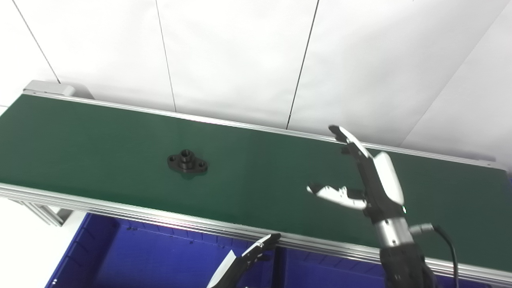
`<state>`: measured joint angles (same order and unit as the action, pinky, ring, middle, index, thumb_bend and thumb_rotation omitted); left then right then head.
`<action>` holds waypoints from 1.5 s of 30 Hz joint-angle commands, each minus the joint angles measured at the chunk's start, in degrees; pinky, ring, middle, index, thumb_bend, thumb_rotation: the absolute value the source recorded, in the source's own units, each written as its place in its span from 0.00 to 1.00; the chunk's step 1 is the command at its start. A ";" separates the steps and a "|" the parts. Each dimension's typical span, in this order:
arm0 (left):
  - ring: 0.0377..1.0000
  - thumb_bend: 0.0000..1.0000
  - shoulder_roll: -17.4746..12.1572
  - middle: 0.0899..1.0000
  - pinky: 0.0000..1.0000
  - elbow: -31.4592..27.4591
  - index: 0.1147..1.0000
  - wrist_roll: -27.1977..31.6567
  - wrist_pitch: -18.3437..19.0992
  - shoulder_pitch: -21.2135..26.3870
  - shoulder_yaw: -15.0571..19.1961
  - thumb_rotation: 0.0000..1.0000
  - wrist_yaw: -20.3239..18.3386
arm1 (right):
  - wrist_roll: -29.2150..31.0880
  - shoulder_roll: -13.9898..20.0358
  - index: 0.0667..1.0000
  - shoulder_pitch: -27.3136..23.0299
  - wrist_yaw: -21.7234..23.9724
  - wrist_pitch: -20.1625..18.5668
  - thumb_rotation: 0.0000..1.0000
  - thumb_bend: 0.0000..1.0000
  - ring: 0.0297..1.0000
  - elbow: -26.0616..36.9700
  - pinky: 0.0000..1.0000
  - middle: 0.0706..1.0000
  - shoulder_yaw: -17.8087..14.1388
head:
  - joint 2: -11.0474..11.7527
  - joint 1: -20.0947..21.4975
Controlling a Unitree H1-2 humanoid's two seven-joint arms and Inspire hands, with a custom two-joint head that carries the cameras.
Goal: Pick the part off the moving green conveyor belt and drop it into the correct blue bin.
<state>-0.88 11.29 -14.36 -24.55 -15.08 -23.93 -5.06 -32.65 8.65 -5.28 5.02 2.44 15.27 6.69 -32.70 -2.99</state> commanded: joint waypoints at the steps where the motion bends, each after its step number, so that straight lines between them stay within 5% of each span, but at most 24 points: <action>1: 0.89 0.82 1.00 0.90 0.81 -0.25 0.88 -0.32 -2.15 0.42 -0.46 0.85 0.85 | -1.33 0.31 0.87 -2.68 -0.30 -0.73 0.64 0.88 0.85 -0.66 0.76 0.87 0.48 | 0.31 -0.15; 9: 0.89 0.82 1.29 0.92 0.81 0.45 0.89 -0.96 -2.14 0.96 -0.78 0.84 0.72 | -6.13 -1.59 0.86 -9.81 0.67 -4.59 0.61 0.93 0.84 -8.01 0.70 0.86 4.67 | 0.93 -0.58; 14: 0.89 0.80 1.49 0.91 0.80 0.66 0.89 -1.43 -2.27 1.07 -1.15 0.83 1.28 | -10.73 -2.77 0.86 -14.00 -0.19 -6.16 0.61 0.93 0.73 -13.17 0.59 0.83 7.90 | 0.97 -1.06; 25: 0.88 0.81 1.70 0.91 0.80 0.26 0.89 -2.18 -2.29 0.78 -2.14 0.83 2.53 | -16.68 -5.40 0.88 -20.73 -3.04 -7.29 0.61 0.92 0.77 -24.74 0.61 0.85 13.91 | 0.94 -2.09; 36: 0.88 0.81 2.14 0.91 0.80 -0.52 0.90 -2.26 -2.26 0.23 -2.89 0.82 2.72 | -15.72 -8.74 0.89 -24.53 -6.21 -7.13 0.58 0.93 0.75 -34.65 0.62 0.84 16.42 | 0.66 -2.78; 45: 0.89 0.79 2.82 0.91 0.79 -1.28 0.89 -2.81 -2.28 -0.06 -3.72 0.81 3.35 | -18.90 -8.04 0.87 -27.18 -7.74 -7.08 0.56 0.93 0.76 -41.17 0.59 0.85 20.89 | 0.39 -3.88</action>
<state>-0.90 12.02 -17.04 -24.58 -14.57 -25.80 -2.61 -50.95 0.48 -29.83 -1.09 -4.30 -26.44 27.34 -32.25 -6.85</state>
